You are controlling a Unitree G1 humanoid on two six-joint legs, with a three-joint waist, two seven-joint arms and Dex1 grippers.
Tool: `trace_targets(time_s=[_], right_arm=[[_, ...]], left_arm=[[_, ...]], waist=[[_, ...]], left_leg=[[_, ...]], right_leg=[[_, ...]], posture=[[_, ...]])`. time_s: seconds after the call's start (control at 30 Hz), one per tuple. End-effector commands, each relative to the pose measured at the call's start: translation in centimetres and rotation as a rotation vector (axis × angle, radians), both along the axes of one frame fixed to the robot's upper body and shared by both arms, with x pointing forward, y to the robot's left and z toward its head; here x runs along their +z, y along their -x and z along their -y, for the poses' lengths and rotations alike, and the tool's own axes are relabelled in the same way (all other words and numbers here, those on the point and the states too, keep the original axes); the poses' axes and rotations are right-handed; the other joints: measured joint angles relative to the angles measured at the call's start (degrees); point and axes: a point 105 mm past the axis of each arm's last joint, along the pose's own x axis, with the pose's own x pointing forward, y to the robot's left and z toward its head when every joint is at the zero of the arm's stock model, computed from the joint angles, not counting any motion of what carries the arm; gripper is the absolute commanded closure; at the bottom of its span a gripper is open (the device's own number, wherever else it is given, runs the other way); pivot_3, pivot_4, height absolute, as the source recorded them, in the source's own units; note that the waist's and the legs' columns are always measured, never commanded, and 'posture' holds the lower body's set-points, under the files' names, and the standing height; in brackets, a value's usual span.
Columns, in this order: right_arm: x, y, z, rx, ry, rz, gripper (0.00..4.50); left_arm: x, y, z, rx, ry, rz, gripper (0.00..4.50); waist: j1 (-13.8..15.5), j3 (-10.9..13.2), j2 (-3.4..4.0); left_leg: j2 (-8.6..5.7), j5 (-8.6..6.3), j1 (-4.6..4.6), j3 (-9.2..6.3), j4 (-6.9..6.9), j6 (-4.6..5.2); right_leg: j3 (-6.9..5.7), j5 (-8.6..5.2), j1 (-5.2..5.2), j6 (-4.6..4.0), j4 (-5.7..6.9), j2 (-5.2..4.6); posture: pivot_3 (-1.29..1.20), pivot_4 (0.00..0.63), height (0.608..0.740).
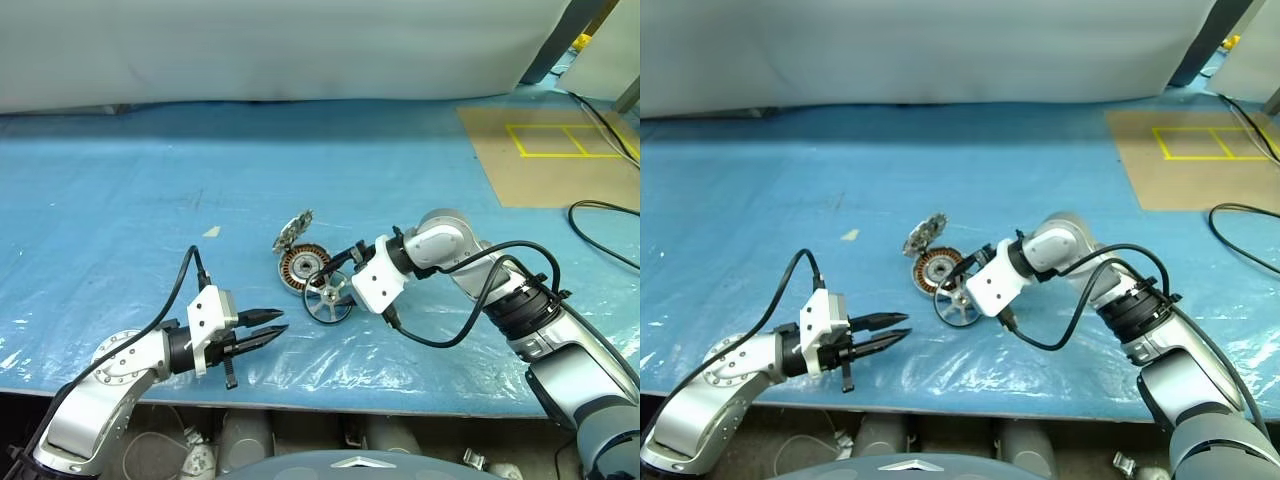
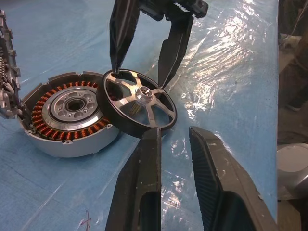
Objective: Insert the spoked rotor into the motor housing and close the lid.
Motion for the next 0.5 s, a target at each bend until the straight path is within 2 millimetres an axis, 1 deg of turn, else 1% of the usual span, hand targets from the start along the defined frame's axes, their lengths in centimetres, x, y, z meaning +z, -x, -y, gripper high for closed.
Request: trace_targets(time_s=[0.03, 0.17, 0.3, 0.5], right_arm=[[1.1, 0.1, -0.5, 0.021, -0.029, 0.022, 1.84], [0.1, -0.2, -0.2, -0.003, -0.006, -0.008, 1.84], [-0.4, -0.2, 0.2, -0.002, 0.021, -0.016, 1.84], [-0.8, -0.1, 0.0, 0.008, 0.032, -0.027, 1.84]], left_arm=[[0.4, 0.4, 0.5, -0.026, 0.002, 0.017, 3.54], [0.3, 0.4, 0.6, -0.028, 0.000, 0.016, 3.54], [0.3, 0.4, 0.6, -0.028, -0.002, 0.017, 3.54], [0.3, 0.3, 0.6, -0.020, -0.006, 0.023, 3.54]], waist=[[0.0, 0.0, 0.00], [0.0, 0.0, 0.00], [0.0, 0.0, 0.00], [0.0, 0.0, 0.00]], left_leg=[[0.00, 0.00, 0.00, 0.00, 0.01, 0.00], [0.00, 0.00, 0.00, 0.00, 0.05, 0.00], [0.00, 0.00, 0.02, 0.00, 0.08, 0.00], [0.00, 0.00, 0.03, 0.00, 0.10, 0.00]], right_leg=[[0.00, 0.00, 0.00, 0.00, 0.00, 0.00], [0.00, 0.00, 0.00, 0.00, 0.04, 0.00], [0.02, -0.01, -0.01, -0.01, 0.13, -0.01], [0.03, -0.01, -0.02, -0.02, 0.19, 0.00]], posture=[[0.00, 0.150, 0.740], [0.00, 0.150, 0.740], [0.00, 0.150, 0.740], [0.00, 0.150, 0.740]])
